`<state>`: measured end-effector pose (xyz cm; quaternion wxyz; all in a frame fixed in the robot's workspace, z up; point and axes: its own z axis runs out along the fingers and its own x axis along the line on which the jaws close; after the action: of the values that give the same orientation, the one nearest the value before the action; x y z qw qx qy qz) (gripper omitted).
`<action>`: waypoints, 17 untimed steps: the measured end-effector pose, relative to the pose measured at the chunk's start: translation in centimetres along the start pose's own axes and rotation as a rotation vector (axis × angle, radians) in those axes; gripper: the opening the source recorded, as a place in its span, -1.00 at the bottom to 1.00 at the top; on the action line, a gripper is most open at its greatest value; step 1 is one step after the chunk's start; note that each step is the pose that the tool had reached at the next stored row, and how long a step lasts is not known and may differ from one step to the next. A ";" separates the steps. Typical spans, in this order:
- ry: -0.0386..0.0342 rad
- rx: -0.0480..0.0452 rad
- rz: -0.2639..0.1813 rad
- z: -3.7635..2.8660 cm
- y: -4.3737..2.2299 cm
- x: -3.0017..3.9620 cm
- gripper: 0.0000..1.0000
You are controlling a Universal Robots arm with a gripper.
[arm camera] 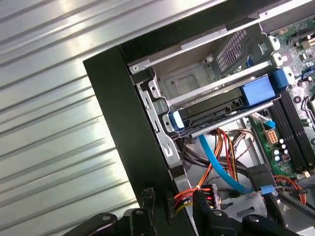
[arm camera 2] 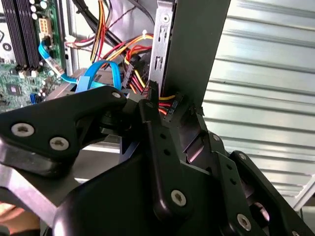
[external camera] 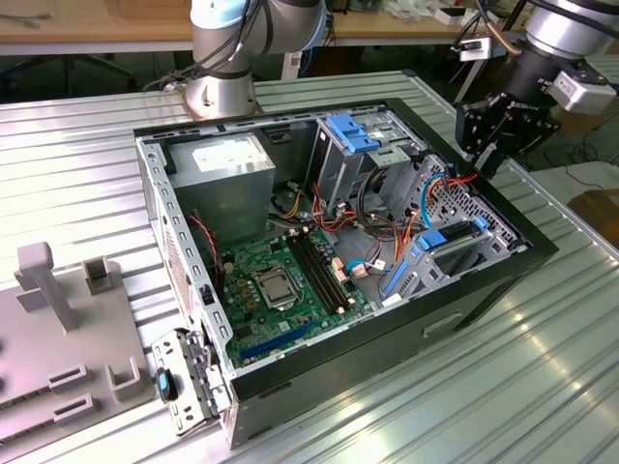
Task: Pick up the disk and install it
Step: 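Insert the first disk wire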
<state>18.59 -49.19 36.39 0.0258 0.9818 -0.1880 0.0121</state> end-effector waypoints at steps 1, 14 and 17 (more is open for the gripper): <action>0.0104 -0.0247 -0.006 -0.02 -0.28 -0.11 -0.12; 0.0779 -0.1307 -0.042 0.00 -1.62 -0.67 -0.12; 0.0884 -0.1537 -0.043 0.04 -1.77 -0.73 -0.12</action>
<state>18.56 -47.28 36.25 0.1096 0.9792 -0.1660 0.0404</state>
